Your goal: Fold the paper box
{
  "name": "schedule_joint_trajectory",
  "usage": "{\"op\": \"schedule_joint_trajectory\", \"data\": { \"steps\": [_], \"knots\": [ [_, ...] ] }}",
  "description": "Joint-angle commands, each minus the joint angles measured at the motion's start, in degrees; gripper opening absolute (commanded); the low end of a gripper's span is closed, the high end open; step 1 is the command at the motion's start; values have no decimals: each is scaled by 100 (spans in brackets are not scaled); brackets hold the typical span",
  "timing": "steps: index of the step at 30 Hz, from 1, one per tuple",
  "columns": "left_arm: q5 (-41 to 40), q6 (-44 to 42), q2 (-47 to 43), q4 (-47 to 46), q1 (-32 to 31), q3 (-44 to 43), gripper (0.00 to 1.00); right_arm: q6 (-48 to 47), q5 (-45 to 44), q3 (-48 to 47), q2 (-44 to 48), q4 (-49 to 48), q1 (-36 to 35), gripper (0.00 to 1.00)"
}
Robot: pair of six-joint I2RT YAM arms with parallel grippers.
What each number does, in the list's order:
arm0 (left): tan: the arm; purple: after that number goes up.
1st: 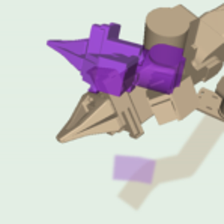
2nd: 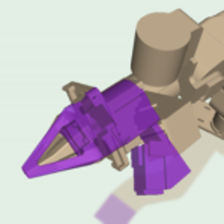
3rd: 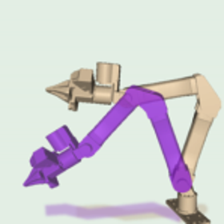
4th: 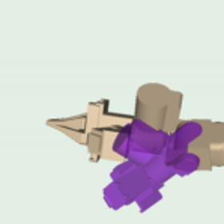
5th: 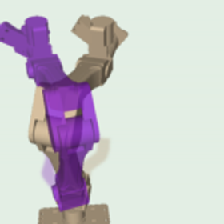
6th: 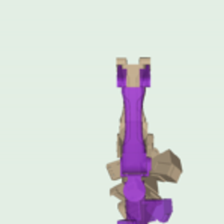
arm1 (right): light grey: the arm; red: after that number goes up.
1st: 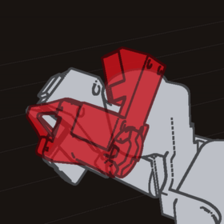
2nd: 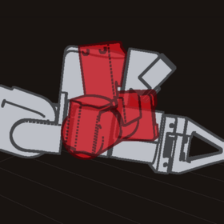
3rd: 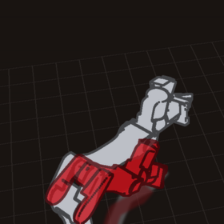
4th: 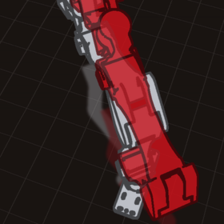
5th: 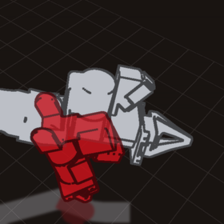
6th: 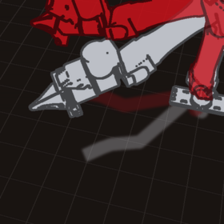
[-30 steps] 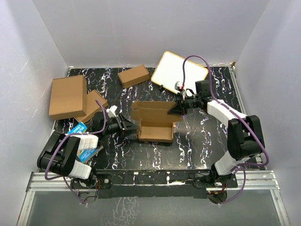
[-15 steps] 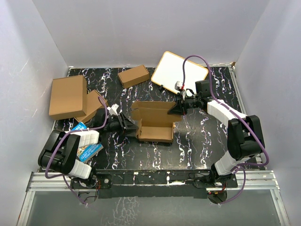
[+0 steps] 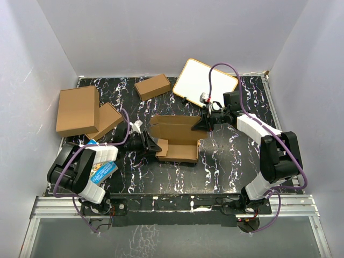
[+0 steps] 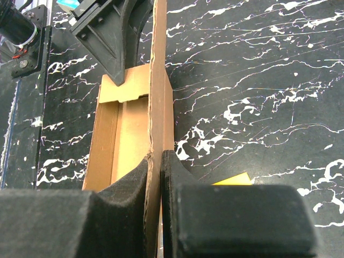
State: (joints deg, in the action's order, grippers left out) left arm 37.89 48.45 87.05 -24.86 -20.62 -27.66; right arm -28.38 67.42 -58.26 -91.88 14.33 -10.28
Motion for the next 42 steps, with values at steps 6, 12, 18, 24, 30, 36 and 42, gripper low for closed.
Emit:
{"op": "schedule_joint_trajectory", "data": {
  "steps": [6,12,18,24,30,36,42],
  "knots": [
    [-1172,-616,80,1379,-688,-829,42,-104,188,7,64,-343,-16,8],
    [-2722,-911,96,2799,-1263,-1539,37,-105,197,16,86,-352,-40,8],
    [-3550,-1092,306,3401,-1588,-1939,29,-108,197,15,89,-352,-85,8],
    [-4136,-1276,544,3732,-1864,-2241,8,-109,192,16,104,-352,-87,8],
    [-4818,-1489,606,4116,-2080,-2475,0,-110,202,17,99,-360,-86,8],
    [-4902,-1602,695,4143,-2215,-2647,7,-104,194,25,91,-361,-92,8],
    [-4887,-1619,467,4123,-2236,-2737,31,-102,207,23,87,-369,-81,8]
  ]
}}
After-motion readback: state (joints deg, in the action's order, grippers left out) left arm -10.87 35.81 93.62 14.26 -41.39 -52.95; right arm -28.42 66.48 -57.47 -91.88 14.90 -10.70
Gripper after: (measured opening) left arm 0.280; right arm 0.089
